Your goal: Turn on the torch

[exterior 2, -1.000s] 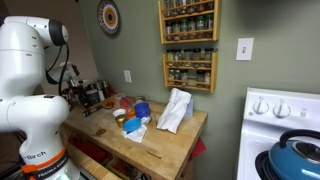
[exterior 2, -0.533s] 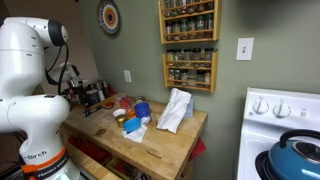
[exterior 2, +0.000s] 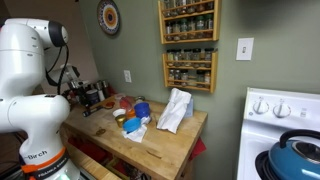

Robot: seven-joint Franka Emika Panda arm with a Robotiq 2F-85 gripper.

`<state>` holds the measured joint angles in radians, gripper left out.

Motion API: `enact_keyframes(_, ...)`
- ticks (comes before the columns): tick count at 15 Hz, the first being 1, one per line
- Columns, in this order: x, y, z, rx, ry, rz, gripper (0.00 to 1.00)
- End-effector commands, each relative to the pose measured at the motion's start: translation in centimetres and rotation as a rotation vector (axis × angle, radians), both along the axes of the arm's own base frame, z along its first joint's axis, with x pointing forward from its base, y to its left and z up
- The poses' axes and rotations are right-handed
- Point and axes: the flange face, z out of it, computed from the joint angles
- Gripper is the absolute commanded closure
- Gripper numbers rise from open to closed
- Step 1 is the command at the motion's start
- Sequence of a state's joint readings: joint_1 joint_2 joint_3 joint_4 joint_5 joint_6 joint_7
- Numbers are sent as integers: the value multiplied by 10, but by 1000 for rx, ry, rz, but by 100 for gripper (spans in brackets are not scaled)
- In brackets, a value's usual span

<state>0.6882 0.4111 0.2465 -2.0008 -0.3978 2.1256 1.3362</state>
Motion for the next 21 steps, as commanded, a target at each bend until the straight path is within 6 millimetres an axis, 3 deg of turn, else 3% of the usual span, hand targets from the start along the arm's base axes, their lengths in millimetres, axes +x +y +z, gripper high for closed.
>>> enact_keyframes(1,-1,3,-4,-32,-20,-14,100)
enact_keyframes(21,4,1,-7,-40,-60,-44,100)
